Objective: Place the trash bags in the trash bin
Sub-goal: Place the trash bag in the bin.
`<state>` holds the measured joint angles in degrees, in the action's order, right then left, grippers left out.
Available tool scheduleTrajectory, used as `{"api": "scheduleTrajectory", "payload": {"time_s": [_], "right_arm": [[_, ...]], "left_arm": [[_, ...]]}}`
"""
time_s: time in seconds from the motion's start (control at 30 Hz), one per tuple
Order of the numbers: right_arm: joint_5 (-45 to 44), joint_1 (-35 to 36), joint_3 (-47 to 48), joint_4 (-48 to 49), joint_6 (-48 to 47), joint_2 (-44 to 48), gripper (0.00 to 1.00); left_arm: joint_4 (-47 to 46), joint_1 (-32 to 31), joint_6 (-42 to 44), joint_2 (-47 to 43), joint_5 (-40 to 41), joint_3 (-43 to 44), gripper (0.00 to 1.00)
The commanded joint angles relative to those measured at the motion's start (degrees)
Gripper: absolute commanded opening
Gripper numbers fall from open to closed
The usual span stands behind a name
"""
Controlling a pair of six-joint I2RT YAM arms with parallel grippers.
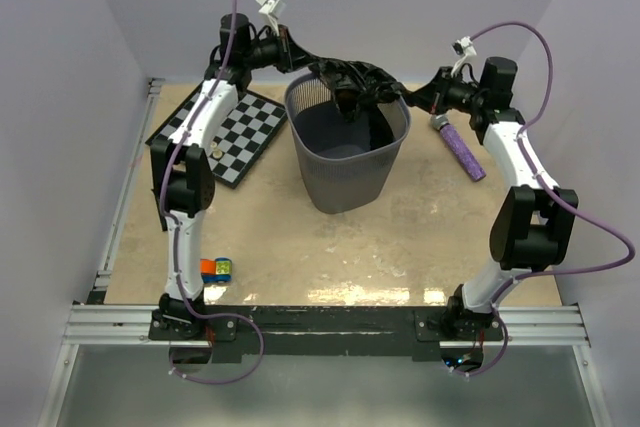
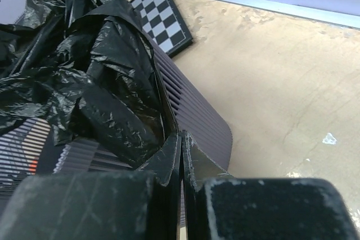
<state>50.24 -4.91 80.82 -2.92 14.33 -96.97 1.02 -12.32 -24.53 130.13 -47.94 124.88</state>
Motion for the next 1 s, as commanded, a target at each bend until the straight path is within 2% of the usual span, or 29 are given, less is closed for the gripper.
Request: {"api": "scheduleTrajectory", "payload": {"time_s": [0.0, 0.1, 0.23, 0.33, 0.43, 0.53, 0.63, 0.7, 0.8, 0.87, 0.97], "right_arm": [[-1.5, 0.0, 1.2, -1.1, -1.3, 0.9, 0.00], [-4.3, 0.6, -0.6, -3.0, -2.8, 1.4, 0.00], [-5.1, 0.6, -3.6, -4.0, -4.0, 2.7, 0.00], [-6.0, 0.6, -5.3, -4.1, -4.1, 4.0, 0.00], [-5.9, 0.6, -4.4, -4.7, -5.3, 5.2, 0.16], [-6.7, 0.4, 1.6, -8.0, -10.3, 6.9, 0.38], [-5.7, -0.4, 9.1, -11.3, -17.5, 8.0, 0.53], [-1.2, -0.6, 13.3, -15.0, -24.9, 8.5, 0.59], [10.0, 0.0, 19.1, -21.1, -34.9, 8.9, 0.66], [10.5, 2.9, 20.4, -20.9, -36.2, 9.3, 0.72], [6.8, 10.1, 23.1, -24.8, -44.0, 8.6, 0.79]], "left_arm": [[2.5, 5.3, 1.8, -4.8, 0.5, -1.2, 0.00], [4.8, 6.2, 1.7, -5.8, -2.8, -5.7, 0.00], [1.3, 6.6, 4.8, -10.7, -2.5, -15.7, 0.00], [1.7, 6.6, 7.0, -11.2, -3.9, -18.2, 0.00], [-0.1, 6.6, 8.2, -12.8, -4.6, -20.9, 0.00], [-8.2, 6.6, 9.3, -16.6, -3.0, -25.0, 0.00], [-11.3, 6.6, 10.5, -18.8, -2.3, -27.8, 0.00], [-12.8, 6.6, 10.2, -19.3, -2.5, -28.7, 0.00], [-15.2, 6.6, 9.2, -20.0, -3.3, -29.9, 0.00], [-16.0, 6.6, 8.8, -20.1, -3.7, -30.0, 0.00], [-16.2, 6.6, 8.6, -20.3, -3.8, -30.1, 0.00]]}}
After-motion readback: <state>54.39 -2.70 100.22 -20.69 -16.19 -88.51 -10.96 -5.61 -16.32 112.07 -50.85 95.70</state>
